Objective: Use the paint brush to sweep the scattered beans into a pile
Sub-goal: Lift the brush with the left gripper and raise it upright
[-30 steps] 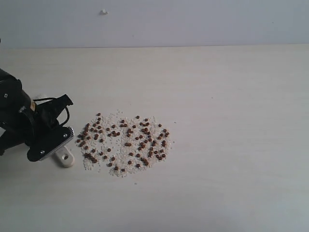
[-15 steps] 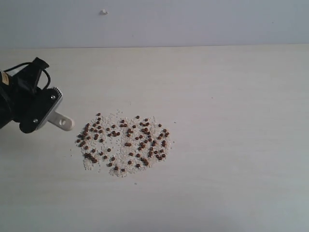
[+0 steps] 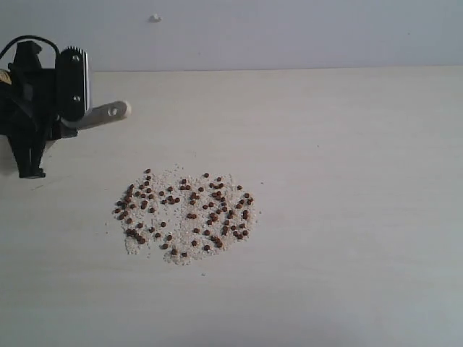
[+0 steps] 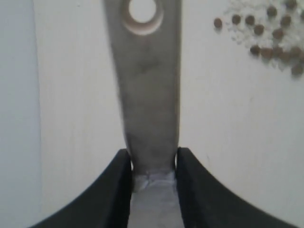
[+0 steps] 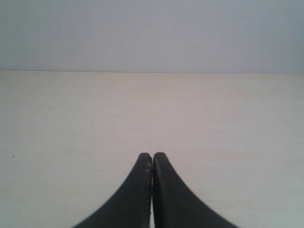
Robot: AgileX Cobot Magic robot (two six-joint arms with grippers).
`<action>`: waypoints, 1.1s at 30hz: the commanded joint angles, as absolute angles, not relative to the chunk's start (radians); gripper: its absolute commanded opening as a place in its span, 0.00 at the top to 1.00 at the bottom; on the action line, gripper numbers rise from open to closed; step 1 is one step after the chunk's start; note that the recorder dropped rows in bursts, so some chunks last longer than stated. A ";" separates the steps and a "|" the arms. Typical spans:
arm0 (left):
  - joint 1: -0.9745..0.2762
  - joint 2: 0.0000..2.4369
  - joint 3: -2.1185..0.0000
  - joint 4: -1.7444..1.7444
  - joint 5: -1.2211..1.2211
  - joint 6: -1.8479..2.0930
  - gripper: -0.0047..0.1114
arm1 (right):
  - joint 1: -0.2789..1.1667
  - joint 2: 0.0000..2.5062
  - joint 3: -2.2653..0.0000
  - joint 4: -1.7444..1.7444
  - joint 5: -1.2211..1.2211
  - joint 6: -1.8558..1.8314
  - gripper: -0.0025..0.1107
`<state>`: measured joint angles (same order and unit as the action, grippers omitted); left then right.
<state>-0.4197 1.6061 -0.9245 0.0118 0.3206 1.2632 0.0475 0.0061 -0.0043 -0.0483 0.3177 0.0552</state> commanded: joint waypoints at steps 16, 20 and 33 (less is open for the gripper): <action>-0.441 1.749 -1.096 -0.768 0.306 1.350 0.96 | 0.041 0.000 0.000 -0.101 0.006 0.132 0.98; -0.497 1.765 -1.096 -0.804 0.198 1.409 0.96 | 0.041 0.000 0.000 0.113 -0.152 0.239 0.98; -0.596 1.771 -1.152 -0.974 0.103 1.436 0.96 | 0.041 0.038 -0.031 0.152 -0.543 0.415 0.98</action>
